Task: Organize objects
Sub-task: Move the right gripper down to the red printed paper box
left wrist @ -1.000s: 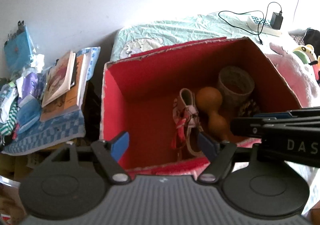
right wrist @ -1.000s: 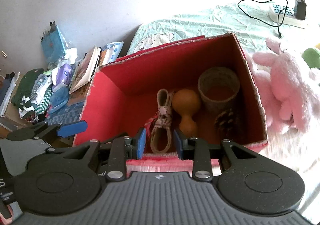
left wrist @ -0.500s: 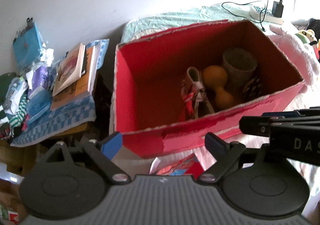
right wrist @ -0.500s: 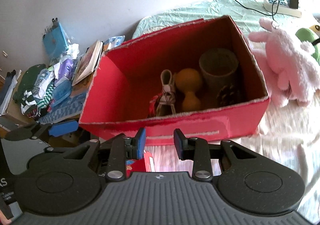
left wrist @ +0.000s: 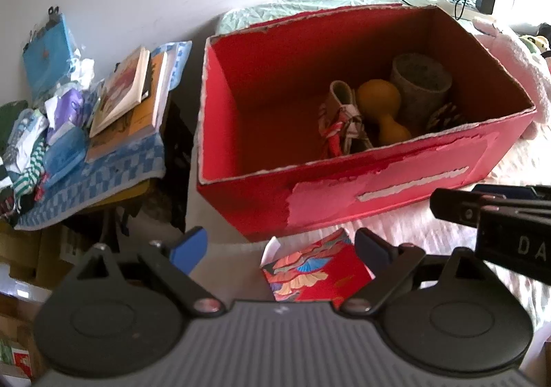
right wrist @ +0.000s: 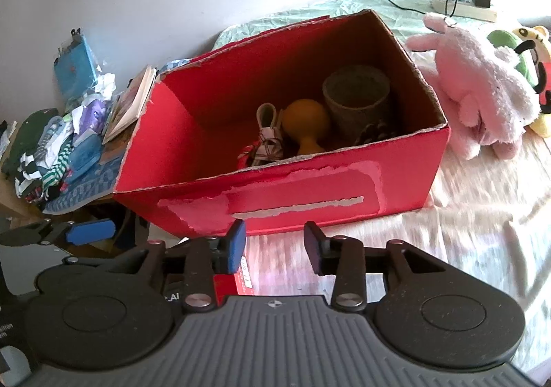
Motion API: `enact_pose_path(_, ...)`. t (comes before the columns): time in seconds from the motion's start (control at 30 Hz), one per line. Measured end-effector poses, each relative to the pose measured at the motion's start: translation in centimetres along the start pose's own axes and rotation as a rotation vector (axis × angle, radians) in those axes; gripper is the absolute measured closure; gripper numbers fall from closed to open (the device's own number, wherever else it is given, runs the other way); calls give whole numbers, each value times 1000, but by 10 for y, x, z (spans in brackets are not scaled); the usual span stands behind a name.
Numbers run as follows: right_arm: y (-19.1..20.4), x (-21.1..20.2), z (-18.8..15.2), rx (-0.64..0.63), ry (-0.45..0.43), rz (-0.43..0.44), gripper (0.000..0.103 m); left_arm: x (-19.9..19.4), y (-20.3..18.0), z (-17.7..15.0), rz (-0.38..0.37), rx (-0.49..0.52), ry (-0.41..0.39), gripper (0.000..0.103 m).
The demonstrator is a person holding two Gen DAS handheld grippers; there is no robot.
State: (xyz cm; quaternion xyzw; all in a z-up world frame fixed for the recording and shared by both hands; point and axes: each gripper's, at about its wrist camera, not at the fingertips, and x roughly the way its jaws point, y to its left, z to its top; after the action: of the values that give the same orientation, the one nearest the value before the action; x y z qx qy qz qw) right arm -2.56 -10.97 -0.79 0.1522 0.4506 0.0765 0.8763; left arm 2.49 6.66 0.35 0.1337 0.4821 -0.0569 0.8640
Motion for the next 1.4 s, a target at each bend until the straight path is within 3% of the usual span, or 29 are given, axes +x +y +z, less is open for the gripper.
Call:
enact_pose_path(0.57, 10, 0, -10, -32, -50, -48, 63, 9, 13, -6, 20, -46, 27, 5)
enact_pose_path(1.4, 12, 7, -12, -54, -15, -38, 63, 20, 16, -12, 11, -65, 81, 5)
